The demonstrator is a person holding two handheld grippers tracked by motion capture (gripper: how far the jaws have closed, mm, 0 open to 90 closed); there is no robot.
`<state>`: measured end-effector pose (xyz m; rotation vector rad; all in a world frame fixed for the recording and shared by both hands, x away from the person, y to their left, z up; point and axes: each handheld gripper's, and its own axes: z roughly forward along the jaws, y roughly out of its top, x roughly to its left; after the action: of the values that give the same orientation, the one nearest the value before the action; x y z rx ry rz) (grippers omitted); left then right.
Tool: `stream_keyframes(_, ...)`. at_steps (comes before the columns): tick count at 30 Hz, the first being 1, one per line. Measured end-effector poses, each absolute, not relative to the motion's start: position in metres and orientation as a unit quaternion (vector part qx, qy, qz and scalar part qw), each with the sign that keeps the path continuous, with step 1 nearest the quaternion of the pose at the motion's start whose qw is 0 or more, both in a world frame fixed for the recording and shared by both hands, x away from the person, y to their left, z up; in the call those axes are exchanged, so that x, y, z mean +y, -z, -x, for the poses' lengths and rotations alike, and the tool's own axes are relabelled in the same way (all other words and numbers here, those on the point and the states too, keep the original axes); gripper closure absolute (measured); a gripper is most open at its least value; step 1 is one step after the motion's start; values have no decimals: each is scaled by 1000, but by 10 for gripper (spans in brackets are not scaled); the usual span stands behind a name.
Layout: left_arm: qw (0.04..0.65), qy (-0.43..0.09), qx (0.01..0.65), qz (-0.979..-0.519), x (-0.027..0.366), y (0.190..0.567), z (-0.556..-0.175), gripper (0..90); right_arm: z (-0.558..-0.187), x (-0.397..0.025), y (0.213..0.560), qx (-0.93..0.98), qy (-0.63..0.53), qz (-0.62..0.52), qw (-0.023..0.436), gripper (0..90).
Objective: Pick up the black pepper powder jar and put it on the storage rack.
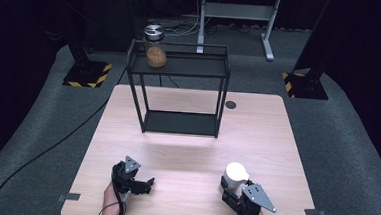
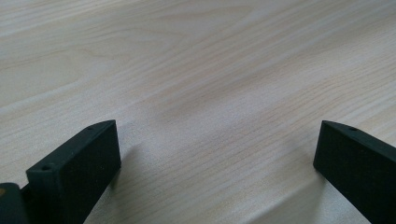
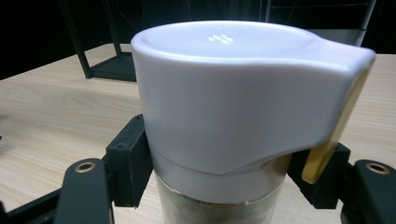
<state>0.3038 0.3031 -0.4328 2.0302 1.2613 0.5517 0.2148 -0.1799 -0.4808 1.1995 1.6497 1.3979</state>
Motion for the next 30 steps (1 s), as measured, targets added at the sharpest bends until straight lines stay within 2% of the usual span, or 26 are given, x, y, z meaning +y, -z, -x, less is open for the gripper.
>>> stream_keyframes(16, 337, -212, 484, -779, 303, 433, -304, 0, -209, -187, 472, 630, -529, -465, 327, 295)
stream_keyframes(30, 338, -212, 484, -779, 303, 433, -304, 0, -202, -194, 446, 634, -528, -452, 339, 295)
